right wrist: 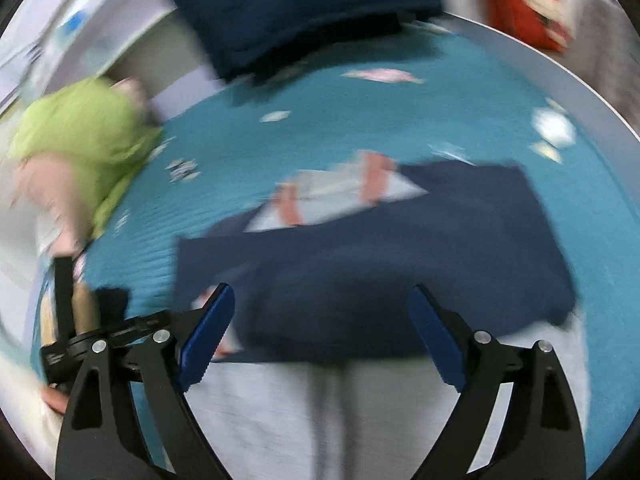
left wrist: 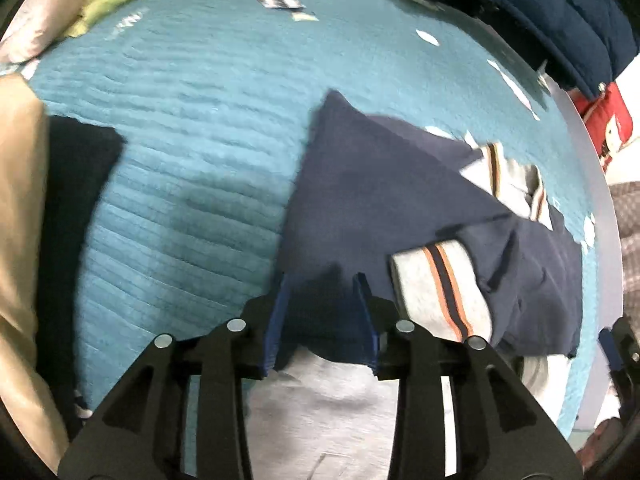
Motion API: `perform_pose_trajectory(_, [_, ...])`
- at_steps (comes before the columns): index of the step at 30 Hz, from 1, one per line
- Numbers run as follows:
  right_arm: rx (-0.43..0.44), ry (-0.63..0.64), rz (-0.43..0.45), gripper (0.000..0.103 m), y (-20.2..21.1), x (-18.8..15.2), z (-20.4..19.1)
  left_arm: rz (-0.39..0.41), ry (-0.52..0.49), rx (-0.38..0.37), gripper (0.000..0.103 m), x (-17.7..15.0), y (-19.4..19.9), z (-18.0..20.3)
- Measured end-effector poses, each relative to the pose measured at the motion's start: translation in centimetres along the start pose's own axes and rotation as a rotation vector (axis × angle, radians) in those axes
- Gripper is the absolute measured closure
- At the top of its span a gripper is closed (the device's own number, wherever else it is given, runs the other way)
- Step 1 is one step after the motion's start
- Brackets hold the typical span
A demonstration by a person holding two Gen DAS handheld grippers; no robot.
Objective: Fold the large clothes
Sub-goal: 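Fold the held sleeve across the jacket body with the right gripper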
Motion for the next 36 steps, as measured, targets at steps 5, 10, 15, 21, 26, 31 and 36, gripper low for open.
perform_pose_trajectory(5, [-0.014,-0.346,-0.062,0.022,0.5,-0.9,10.6,-0.010,-0.036,-0.054,0.032,-1.2,-0.4,2.2])
perform_pose_trajectory(10, [0.012,-0.473,-0.097,0.039,-0.3,-1.3,14.0,-0.056,0.009,-0.202,0.030,-1.1,-0.5,4.2])
perform_pose_trajectory(15, [0.056,-0.537,-0.094,0.050,-2.4,-0.9,15.1,-0.113,0.011,-0.227,0.037,-1.4,-2.0,5.7])
perform_pose_trajectory(21, [0.018,-0.582,0.015,0.093,-2.8,1.8,15.7,-0.115,0.039,-0.183,0.082,-1.3,-3.4,6.0])
perform_pose_trajectory(26, [-0.079,-0.545,0.107,0.096,0.2,3.2,16.1,-0.108,0.010,-0.166,0.096,-1.0,-3.0,6.0])
perform_pose_trajectory(31, [-0.070,-0.653,0.041,0.099,-2.8,0.7,20.0,-0.108,-0.003,-0.136,0.096,-1.1,-3.9,6.6])
perform_pose_trajectory(36, [-0.078,-0.570,-0.012,0.091,-1.1,1.6,18.3,-0.071,-0.095,0.060,0.103,-0.5,-3.4,6.0])
Point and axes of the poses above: each gripper's, at about its wrist camera, not at the fingertips, and y roughly against the way its jaws point, z to its right, x to its top, the point moved 7 cm from there along -y, roughly the way its jaws point, and after that the axes turned 5 degrees about -y, right-handed, at the moved point
